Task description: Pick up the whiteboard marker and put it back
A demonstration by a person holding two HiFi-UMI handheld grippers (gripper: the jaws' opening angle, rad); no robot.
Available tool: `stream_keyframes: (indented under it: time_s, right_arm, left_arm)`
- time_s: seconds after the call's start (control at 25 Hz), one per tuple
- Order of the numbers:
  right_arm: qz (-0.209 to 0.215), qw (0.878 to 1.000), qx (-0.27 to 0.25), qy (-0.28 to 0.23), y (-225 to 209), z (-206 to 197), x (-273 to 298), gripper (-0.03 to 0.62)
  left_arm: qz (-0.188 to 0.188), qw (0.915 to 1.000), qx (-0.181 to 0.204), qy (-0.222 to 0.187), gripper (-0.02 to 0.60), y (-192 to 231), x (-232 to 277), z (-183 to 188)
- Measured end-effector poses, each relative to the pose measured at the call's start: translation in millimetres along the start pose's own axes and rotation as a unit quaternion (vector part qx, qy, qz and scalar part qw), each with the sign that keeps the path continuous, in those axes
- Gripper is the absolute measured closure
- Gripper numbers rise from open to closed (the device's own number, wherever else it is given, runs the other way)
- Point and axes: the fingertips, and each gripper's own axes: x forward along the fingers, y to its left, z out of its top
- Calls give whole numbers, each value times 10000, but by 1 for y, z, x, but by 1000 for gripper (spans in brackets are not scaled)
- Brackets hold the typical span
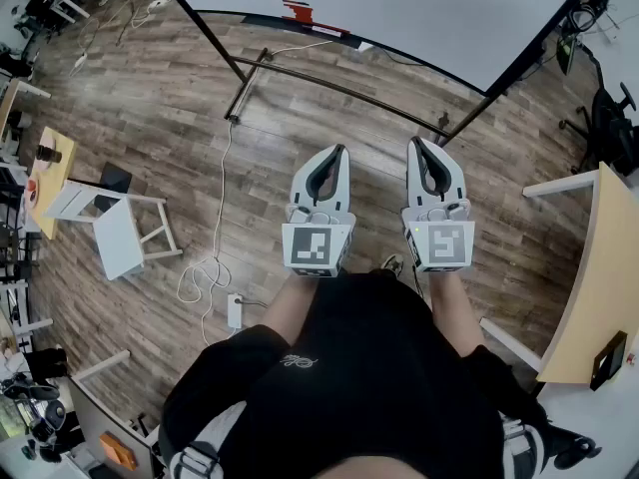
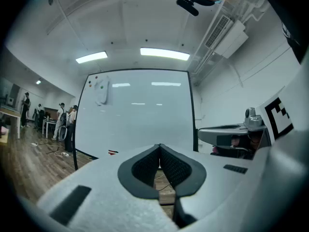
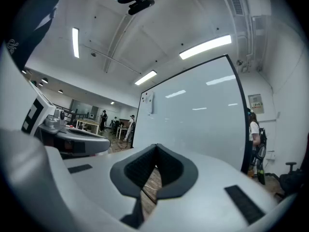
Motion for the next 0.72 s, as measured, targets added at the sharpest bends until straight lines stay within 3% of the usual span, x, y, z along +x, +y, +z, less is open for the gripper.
stream_keyframes:
  time_s: [0.44, 0.72]
  right_arm:
    - [-18, 9999, -113, 57, 75, -5, 49, 591]
    - [88, 9993, -74, 357, 118, -19, 84, 591]
  left_arm:
    - [-183, 9998, -10, -49, 575, 72, -17, -13]
    - [-232, 9996, -77, 156, 575, 118, -32, -35]
